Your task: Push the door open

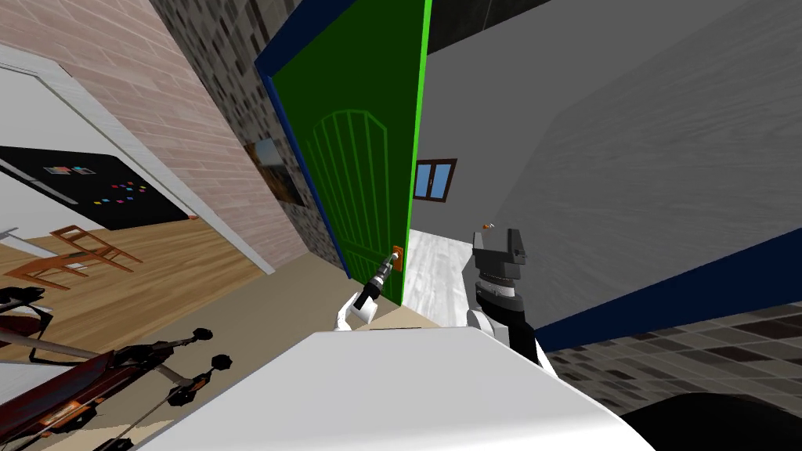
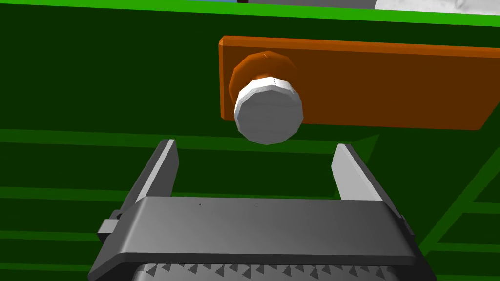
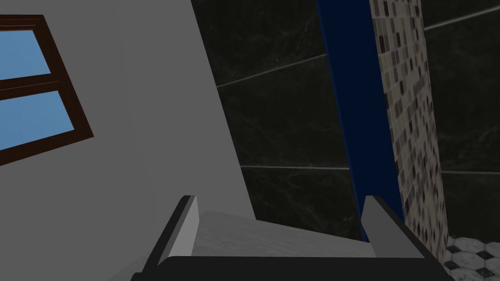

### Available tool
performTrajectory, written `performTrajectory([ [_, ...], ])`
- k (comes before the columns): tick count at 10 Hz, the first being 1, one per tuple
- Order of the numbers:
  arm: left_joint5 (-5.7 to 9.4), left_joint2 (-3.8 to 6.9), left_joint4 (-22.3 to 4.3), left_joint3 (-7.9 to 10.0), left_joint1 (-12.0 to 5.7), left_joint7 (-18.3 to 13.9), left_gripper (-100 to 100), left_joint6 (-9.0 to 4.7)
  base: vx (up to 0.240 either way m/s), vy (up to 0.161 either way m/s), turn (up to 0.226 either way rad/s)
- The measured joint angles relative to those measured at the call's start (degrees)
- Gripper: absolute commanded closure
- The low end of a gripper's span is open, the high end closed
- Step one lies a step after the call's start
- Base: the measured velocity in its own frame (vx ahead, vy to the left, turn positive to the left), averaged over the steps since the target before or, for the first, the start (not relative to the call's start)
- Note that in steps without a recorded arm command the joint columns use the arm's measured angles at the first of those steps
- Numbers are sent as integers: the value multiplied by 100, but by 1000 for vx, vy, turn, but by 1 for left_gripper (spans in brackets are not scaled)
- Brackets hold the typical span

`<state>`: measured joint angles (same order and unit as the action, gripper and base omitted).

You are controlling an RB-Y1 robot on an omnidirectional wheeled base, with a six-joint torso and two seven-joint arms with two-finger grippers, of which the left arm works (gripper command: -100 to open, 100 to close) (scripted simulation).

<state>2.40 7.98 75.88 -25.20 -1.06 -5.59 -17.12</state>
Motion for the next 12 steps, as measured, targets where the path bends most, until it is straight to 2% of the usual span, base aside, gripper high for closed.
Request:
performTrajectory([
  [2, 0, -49, -104, 51, -52, 12, -100, -29, 134, -93, -16],
  [3, 0, -51, -108, 53, -56, 12, 100, -32, -7, 7, 4],
  [8, -2, -62, -95, 53, -86, 16, 100, -26, -7, 8, -10],
  [12, -4, -92, -215, 160, -57, 56, 100, 7, 115, -103, 38],
])
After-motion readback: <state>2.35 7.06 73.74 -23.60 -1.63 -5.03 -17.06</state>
